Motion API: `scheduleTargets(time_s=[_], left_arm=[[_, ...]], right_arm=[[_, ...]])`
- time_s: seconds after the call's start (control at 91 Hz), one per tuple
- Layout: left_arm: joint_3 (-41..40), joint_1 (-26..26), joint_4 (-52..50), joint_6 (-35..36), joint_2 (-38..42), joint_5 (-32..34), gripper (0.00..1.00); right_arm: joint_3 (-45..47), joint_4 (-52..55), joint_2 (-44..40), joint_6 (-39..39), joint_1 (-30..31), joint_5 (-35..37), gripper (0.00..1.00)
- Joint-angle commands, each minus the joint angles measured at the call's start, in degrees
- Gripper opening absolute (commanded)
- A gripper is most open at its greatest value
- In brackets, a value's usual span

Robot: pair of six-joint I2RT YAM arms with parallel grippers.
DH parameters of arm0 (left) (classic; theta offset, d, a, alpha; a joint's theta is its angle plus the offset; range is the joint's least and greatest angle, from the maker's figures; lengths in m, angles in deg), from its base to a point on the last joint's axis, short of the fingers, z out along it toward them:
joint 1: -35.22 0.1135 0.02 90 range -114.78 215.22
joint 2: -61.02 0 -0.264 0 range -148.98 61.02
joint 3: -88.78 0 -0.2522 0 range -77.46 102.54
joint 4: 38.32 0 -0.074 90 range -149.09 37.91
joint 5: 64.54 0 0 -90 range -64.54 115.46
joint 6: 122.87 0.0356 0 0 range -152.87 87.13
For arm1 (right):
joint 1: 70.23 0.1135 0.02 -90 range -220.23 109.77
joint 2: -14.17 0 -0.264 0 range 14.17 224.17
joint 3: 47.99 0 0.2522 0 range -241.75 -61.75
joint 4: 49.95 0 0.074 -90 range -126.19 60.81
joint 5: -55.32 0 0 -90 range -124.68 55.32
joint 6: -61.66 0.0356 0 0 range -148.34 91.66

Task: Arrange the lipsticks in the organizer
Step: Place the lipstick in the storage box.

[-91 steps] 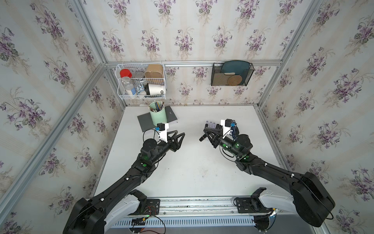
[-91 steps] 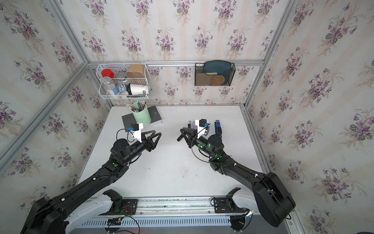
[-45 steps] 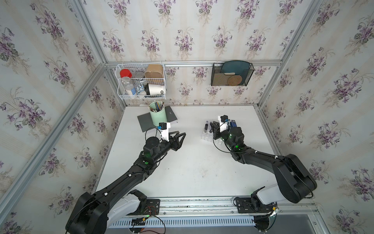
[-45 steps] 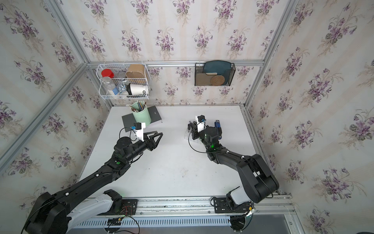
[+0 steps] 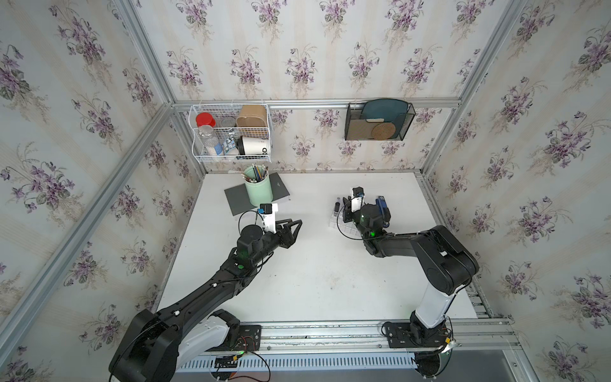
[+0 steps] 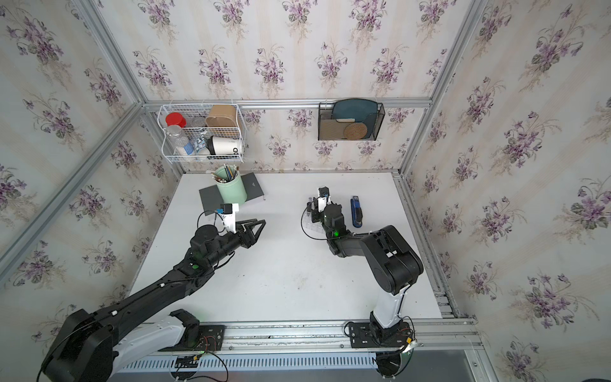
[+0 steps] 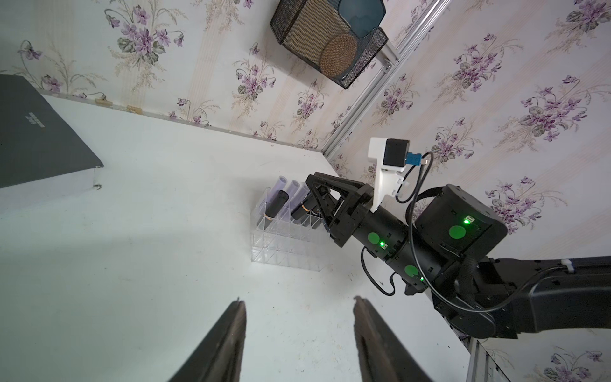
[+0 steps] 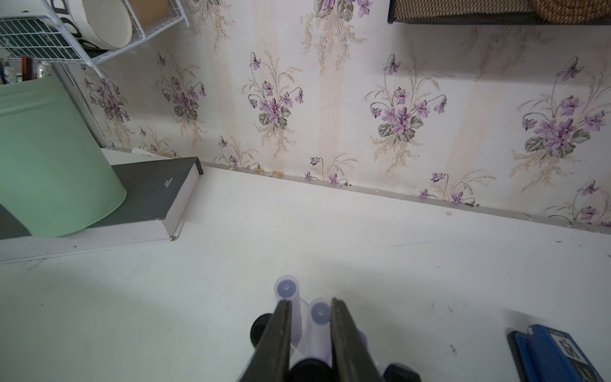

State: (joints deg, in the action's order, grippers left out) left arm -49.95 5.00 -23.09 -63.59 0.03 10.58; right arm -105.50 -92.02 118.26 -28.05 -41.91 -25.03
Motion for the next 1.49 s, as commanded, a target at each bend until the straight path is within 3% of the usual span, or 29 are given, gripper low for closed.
scheduleTargets(time_s=[0.0, 0.67, 0.736, 0.868, 1.187, 1.484], left_arm=[[-0.40, 0.07, 0.48, -0.84, 0.41, 0.06, 0.56], [-0.60, 0.07, -0.52, -0.53, 1.48, 0.20, 0.56], [-0.89, 0.07, -0.81, -0.48, 2.00, 0.19, 0.56], [-1.14, 0.07, -2.56, 0.52, 3.46, 0.66, 0.56], [-1.43, 0.07, -3.48, 1.12, 4.50, 1.43, 0.56], [1.06, 0.07, -5.69, 5.27, 3.42, 4.20, 0.56]], right_arm=[[-0.94, -4.71, 1.59, 0.77, 0.04, 1.47, 0.06], [-1.75, -4.62, 4.62, 2.18, 0.07, 1.25, 0.05], [-1.85, -4.45, 4.58, 2.16, 0.07, 1.34, 0.10], [-2.01, -4.16, 4.69, 2.19, 0.16, 2.02, 0.30], [-1.07, -4.65, 3.90, 1.92, 0.26, 1.30, 0.33], [0.73, 1.10, -6.18, 6.14, 0.47, -1.73, 0.40]])
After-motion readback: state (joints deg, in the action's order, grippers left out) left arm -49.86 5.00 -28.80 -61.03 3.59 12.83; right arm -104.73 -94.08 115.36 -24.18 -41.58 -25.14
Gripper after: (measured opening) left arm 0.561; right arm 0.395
